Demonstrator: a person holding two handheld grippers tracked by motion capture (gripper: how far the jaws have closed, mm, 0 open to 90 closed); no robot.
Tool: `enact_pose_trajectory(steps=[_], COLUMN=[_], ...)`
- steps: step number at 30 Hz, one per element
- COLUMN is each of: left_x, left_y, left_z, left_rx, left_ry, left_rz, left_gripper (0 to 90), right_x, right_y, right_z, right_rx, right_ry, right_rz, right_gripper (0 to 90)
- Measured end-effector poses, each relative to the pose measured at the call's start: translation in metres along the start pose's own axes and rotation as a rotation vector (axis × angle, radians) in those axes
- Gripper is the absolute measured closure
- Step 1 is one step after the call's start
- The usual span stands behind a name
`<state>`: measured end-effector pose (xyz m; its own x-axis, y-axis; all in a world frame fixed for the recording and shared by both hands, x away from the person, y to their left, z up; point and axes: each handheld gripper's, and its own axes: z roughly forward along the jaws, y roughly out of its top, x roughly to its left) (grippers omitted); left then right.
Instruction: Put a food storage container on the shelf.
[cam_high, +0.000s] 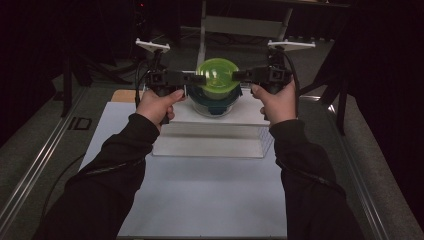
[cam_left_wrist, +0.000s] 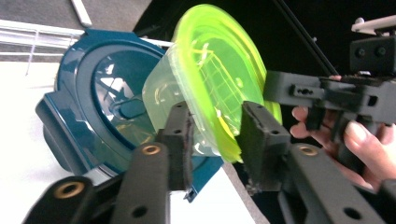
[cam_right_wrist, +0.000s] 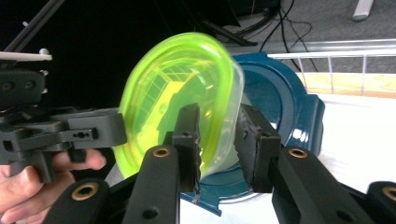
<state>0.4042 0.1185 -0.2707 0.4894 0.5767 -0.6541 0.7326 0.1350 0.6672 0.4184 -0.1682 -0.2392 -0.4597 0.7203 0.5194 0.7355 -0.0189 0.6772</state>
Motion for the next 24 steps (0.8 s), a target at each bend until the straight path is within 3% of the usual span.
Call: enact_pose_trajectory(steps=[13,22,24], left_x=[0.001,0.0,-0.005], left_y=[0.003,-0.005,-0.014], left_z=[0.004,-0.012,-0.024], left_rx=[-0.017,-0.074,-0.11], left_ry=[0.008,0.022,0.025], left_rz=[0.005,0.041,0.083], left_gripper=[44.8,42.5,42.5], right_x=[0.001,0.012,0.018], right_y=[0.002,-0.013,-0.025], right_z=[-0.005,-0.024,-0.028], right_rx=[-0.023,-0.073,-0.06], right_ry=[0.001,0.031,0.062], right_rz=[-0.014,-0.082,-0.112], right_gripper=[52.0,52.4,60.9])
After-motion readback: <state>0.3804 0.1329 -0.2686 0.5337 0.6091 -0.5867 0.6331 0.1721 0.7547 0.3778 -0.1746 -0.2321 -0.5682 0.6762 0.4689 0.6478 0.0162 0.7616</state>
